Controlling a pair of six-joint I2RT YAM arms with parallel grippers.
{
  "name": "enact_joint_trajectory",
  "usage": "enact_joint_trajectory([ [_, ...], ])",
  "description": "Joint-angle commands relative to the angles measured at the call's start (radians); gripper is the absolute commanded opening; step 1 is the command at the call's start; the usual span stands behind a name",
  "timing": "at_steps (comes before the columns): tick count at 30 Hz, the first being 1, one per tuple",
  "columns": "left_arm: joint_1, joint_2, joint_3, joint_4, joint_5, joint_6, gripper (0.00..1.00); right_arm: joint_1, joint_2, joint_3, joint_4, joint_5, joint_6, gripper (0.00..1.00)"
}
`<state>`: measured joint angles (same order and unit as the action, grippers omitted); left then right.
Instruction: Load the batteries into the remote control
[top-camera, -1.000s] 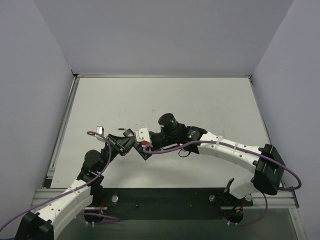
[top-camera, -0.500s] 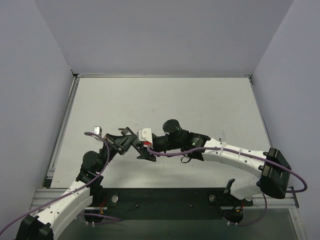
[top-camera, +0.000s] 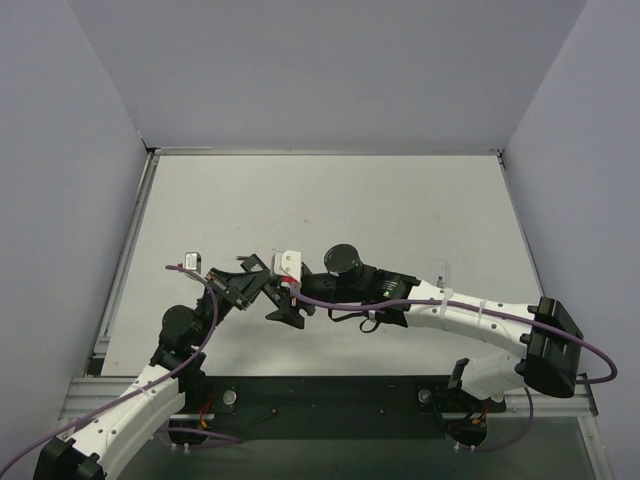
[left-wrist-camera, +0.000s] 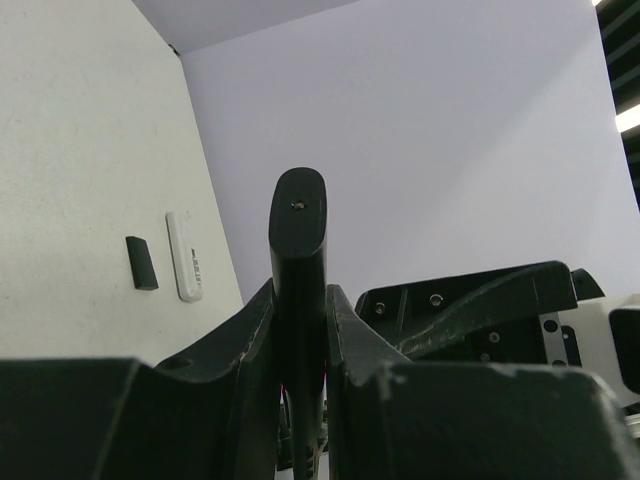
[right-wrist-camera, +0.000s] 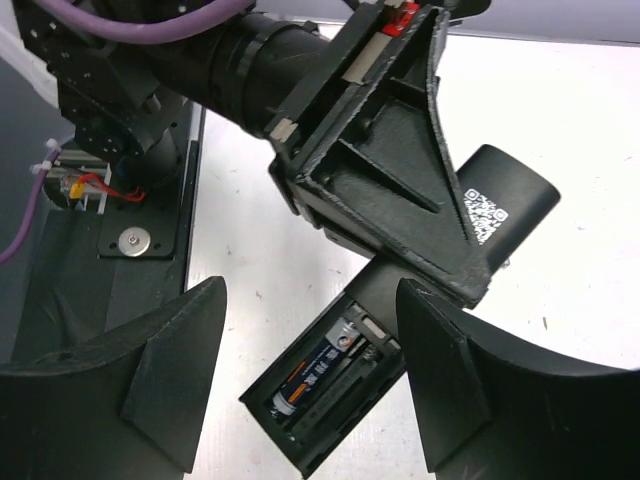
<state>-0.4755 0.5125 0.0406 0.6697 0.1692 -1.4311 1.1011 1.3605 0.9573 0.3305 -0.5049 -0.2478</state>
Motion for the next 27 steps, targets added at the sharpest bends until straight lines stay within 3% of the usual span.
enact_joint_trajectory([
  [1,-0.003,-0.019,0.033,0.082,0.039,0.026,0.0,-0.001,0.0,0.023,0.064,0.043,0.067,0.64],
  [7,-0.003,-0.02,0.031,0.074,0.039,0.043,0.0,-0.003,-0.004,0.032,0.103,0.097,0.134,0.64],
  [12,-0.003,-0.028,0.015,0.068,0.026,0.06,0.0,-0.026,-0.035,0.079,0.053,0.192,0.296,0.78],
  [16,-0.003,-0.035,0.013,0.073,0.021,0.069,0.0,-0.066,-0.049,0.112,-0.088,0.223,0.43,0.85],
  [20,-0.003,-0.035,0.024,0.082,0.026,0.083,0.0,-0.119,-0.057,0.1,-0.119,0.146,0.56,0.9],
  [27,-0.003,-0.035,0.031,0.1,0.023,0.084,0.0,-0.175,-0.024,0.078,-0.088,-0.05,0.723,0.89],
])
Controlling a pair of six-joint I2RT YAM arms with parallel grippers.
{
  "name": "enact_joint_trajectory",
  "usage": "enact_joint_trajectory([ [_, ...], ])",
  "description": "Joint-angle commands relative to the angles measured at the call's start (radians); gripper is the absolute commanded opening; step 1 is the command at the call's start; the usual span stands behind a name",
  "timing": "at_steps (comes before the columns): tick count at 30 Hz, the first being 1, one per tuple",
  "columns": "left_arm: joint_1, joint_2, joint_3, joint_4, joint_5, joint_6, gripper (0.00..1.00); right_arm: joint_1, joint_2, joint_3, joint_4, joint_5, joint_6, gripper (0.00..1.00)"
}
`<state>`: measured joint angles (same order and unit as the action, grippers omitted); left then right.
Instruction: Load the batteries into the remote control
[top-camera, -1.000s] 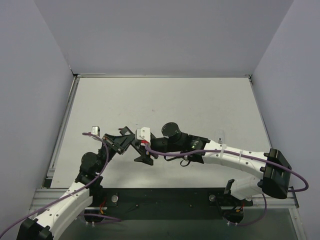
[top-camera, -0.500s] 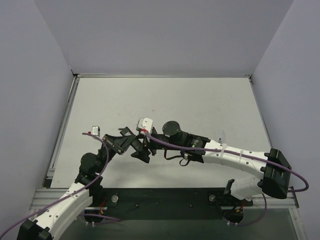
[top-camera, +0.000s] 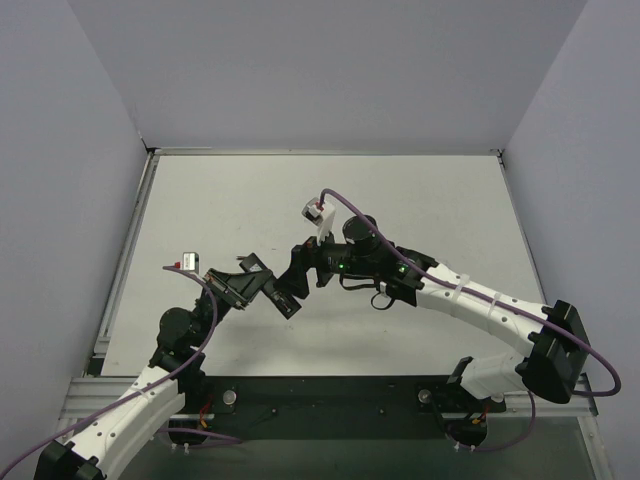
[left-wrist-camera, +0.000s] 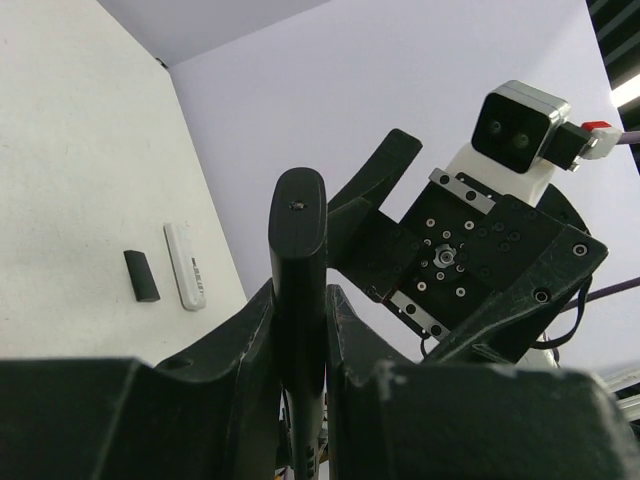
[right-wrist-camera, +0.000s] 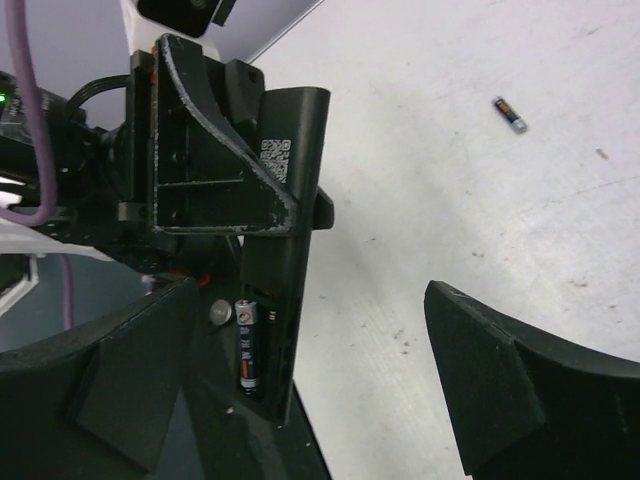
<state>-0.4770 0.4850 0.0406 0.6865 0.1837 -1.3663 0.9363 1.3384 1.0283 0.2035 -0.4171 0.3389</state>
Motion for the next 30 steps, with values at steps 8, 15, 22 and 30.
enact_joint_trajectory([
  [8,-0.002,-0.009,0.048,0.102,0.007,0.018,0.0,-0.037,0.045,-0.023,0.105,-0.233,0.218,0.83],
  [15,-0.002,-0.008,0.054,0.12,0.005,0.015,0.0,-0.039,0.082,-0.039,0.137,-0.279,0.253,0.76],
  [22,-0.002,-0.006,0.056,0.133,0.003,0.009,0.0,-0.045,0.094,-0.054,0.149,-0.287,0.261,0.65],
  [30,-0.002,-0.008,0.064,0.148,0.003,0.009,0.0,-0.047,0.127,-0.059,0.137,-0.302,0.249,0.48],
])
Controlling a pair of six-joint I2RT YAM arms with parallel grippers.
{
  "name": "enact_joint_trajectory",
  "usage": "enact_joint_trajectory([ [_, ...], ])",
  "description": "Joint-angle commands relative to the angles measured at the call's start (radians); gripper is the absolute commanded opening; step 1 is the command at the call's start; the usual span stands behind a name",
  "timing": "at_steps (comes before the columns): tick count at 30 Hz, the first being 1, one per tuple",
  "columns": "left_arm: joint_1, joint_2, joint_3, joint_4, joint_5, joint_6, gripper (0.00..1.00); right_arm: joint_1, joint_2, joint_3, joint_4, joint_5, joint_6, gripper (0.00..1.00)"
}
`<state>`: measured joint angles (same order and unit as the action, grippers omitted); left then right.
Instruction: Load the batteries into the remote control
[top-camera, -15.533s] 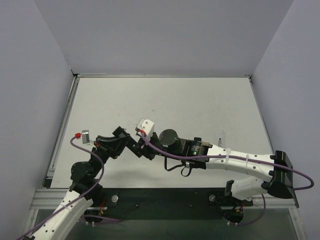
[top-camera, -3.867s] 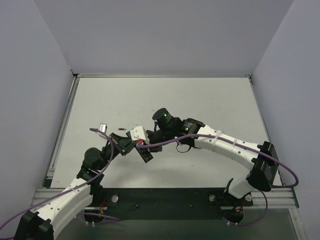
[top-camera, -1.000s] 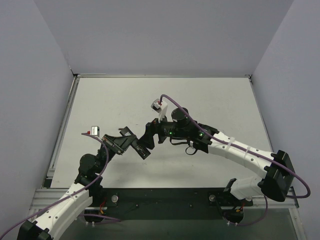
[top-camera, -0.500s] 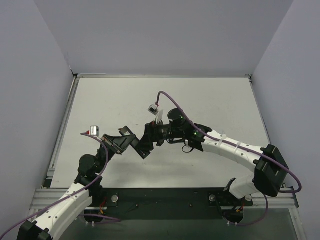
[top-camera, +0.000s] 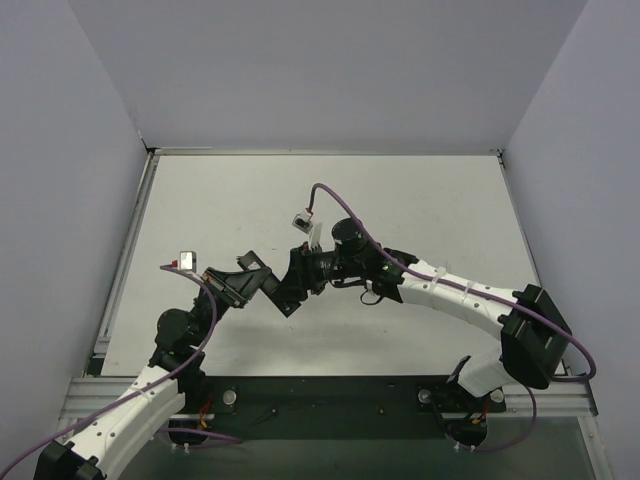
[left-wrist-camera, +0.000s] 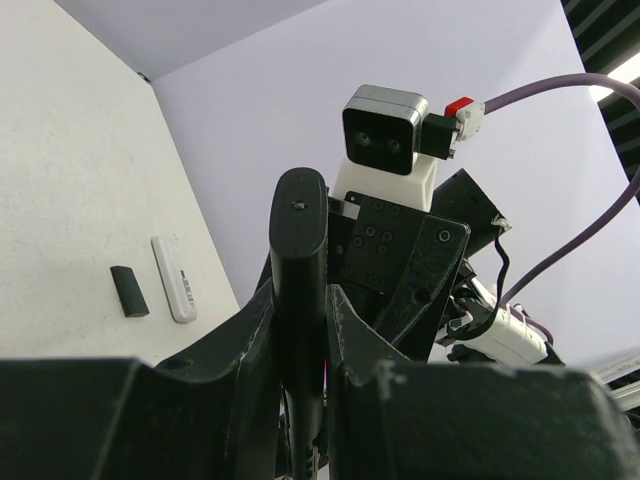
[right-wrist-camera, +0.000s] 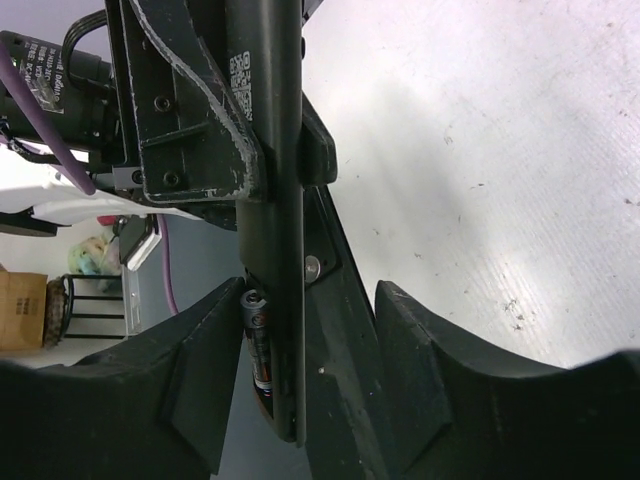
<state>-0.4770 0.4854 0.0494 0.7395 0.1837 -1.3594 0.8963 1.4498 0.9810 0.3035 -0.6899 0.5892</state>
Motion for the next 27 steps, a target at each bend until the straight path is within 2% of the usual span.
enact_joint_trajectory([
  [1,-0.002,-0.007,0.055,0.097,0.003,0.002,0.0,-0.005,0.02,-0.011,0.037,-0.03,0.0,0.45],
  [4,-0.002,-0.008,0.056,0.103,0.003,0.003,0.0,-0.005,0.026,-0.013,0.039,-0.033,-0.005,0.38],
  [9,-0.002,-0.01,0.052,0.1,0.003,0.011,0.0,-0.005,0.029,-0.004,0.039,-0.042,-0.006,0.35],
  [14,-0.002,-0.016,0.049,0.058,0.005,0.032,0.0,-0.005,0.011,0.033,0.02,-0.046,-0.038,0.5],
  [20,-0.002,-0.021,0.038,-0.101,-0.024,0.066,0.0,-0.007,-0.02,0.108,-0.101,0.039,-0.142,0.68],
  [26,-0.002,0.008,0.013,-0.103,-0.041,0.039,0.0,-0.007,-0.066,0.176,-0.236,0.113,-0.273,0.7],
  [27,-0.002,0.016,0.015,-0.103,-0.036,0.036,0.0,-0.007,-0.084,0.173,-0.242,0.122,-0.322,0.65],
])
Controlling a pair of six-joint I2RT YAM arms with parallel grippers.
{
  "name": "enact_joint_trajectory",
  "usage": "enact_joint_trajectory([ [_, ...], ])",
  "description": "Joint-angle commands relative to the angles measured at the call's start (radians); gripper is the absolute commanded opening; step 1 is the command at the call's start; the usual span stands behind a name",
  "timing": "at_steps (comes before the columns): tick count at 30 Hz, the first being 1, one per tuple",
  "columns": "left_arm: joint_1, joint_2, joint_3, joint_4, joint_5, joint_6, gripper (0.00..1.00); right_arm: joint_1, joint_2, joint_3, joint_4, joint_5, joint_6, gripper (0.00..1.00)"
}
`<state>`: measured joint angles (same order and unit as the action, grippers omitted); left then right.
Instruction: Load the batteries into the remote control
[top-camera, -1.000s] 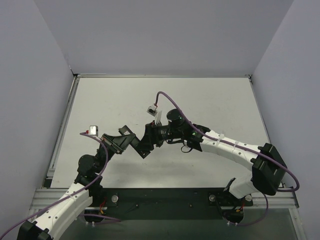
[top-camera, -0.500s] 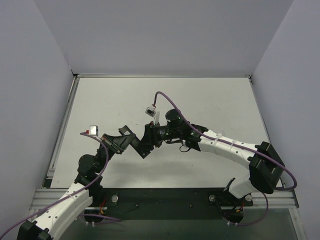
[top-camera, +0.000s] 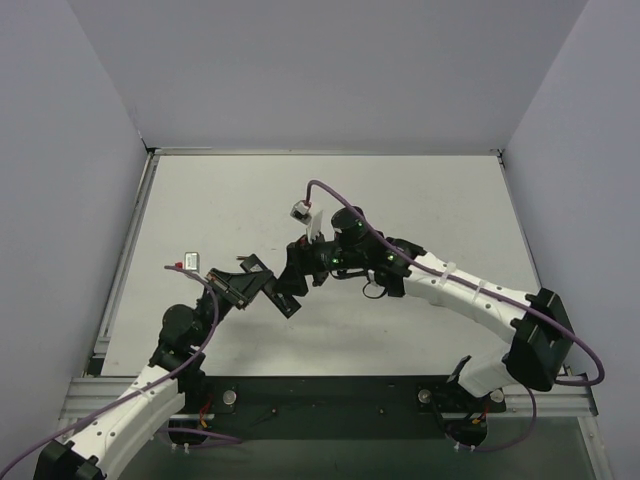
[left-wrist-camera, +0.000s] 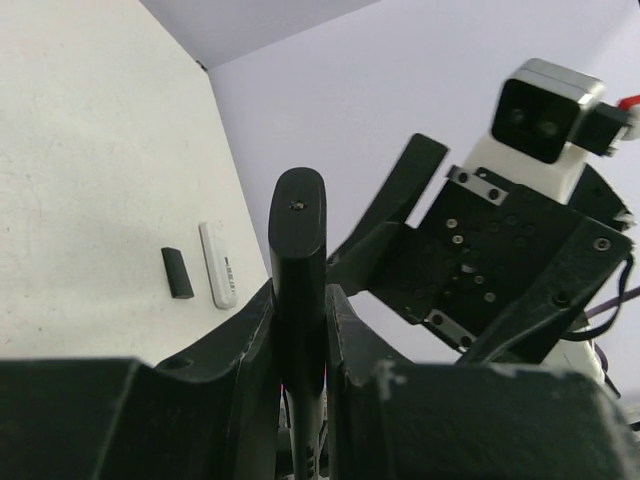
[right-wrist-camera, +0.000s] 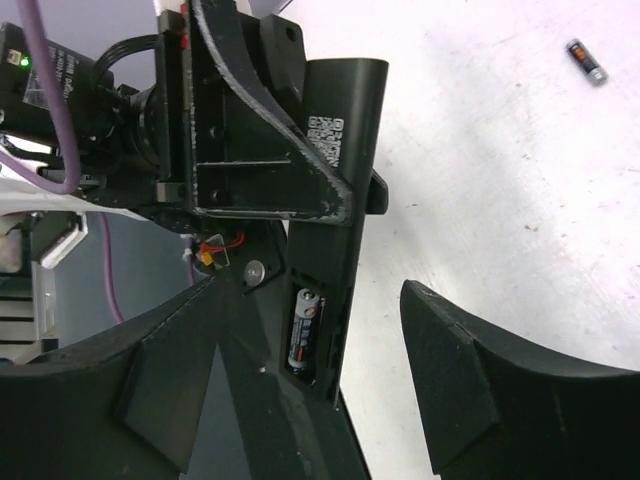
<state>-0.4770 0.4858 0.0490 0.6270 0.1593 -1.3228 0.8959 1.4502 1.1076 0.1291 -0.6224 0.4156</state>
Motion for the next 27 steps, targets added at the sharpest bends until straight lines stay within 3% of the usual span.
enact_joint_trajectory([
  [1,-0.002,0.02,0.018,0.01,-0.009,-0.001,0.0,-0.005,-0.093,0.043,-0.074,0.062,-0.178,0.63],
  [6,-0.002,0.034,0.048,-0.004,0.019,0.0,0.0,0.001,-0.139,0.008,-0.106,0.018,-0.412,0.54],
  [14,-0.002,0.051,0.087,-0.018,0.068,0.007,0.0,0.014,-0.154,-0.025,-0.155,-0.089,-0.743,0.53],
  [17,-0.002,0.053,0.101,-0.019,0.082,0.013,0.0,0.032,-0.149,-0.025,-0.183,-0.112,-0.868,0.47],
  [27,-0.002,0.077,0.143,-0.027,0.137,0.037,0.0,0.087,-0.129,-0.006,-0.212,-0.111,-1.02,0.38],
])
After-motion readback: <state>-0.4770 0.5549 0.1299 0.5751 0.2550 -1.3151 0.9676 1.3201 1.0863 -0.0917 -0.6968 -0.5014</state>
